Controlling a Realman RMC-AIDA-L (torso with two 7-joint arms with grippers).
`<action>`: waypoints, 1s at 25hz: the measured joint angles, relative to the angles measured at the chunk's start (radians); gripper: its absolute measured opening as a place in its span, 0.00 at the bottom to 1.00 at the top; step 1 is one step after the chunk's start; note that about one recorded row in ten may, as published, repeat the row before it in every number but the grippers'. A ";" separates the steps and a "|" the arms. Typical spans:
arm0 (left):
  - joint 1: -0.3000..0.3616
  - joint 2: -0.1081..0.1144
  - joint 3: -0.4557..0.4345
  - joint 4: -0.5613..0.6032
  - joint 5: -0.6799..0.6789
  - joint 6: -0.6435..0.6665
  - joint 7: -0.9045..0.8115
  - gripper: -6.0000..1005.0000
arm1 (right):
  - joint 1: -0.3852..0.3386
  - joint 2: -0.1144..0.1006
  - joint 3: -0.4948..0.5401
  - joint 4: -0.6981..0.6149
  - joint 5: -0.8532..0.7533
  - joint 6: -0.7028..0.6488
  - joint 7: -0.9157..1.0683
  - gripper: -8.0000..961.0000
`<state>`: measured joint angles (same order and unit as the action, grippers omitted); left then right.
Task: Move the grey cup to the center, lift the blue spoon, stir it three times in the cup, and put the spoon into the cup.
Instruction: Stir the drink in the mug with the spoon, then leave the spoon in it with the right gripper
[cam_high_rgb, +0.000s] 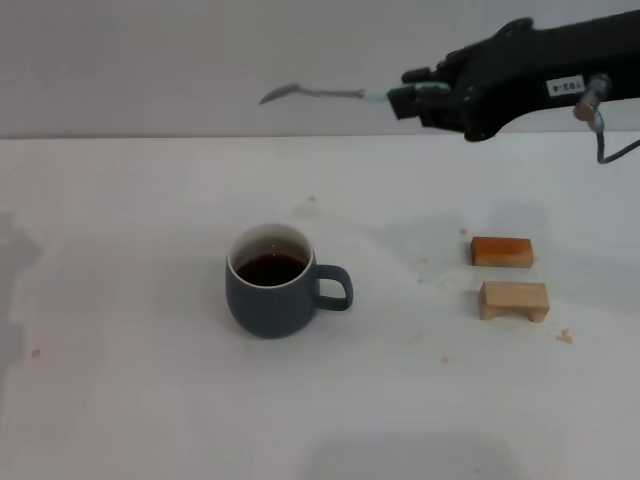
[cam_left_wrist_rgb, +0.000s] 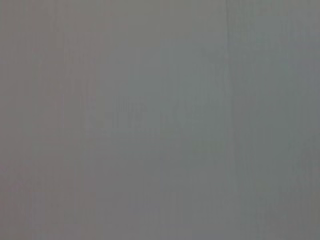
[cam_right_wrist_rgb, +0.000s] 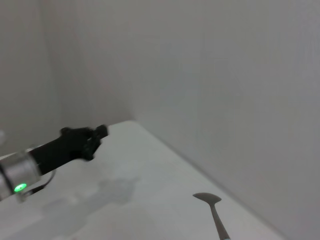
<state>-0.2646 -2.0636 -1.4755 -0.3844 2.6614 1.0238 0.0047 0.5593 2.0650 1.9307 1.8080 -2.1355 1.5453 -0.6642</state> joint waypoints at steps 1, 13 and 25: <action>0.000 0.001 -0.005 0.000 0.000 0.000 0.000 0.00 | 0.018 -0.001 0.008 -0.017 0.000 0.020 0.011 0.17; 0.001 0.005 -0.032 -0.001 0.005 0.008 0.003 0.00 | 0.130 -0.011 0.025 -0.105 0.001 0.153 0.132 0.17; 0.011 0.004 -0.032 -0.007 0.008 0.030 0.014 0.00 | 0.268 -0.050 0.012 -0.300 -0.096 0.235 0.192 0.17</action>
<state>-0.2532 -2.0597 -1.5078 -0.3912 2.6690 1.0539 0.0185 0.8269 2.0155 1.9430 1.5083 -2.2317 1.7799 -0.4722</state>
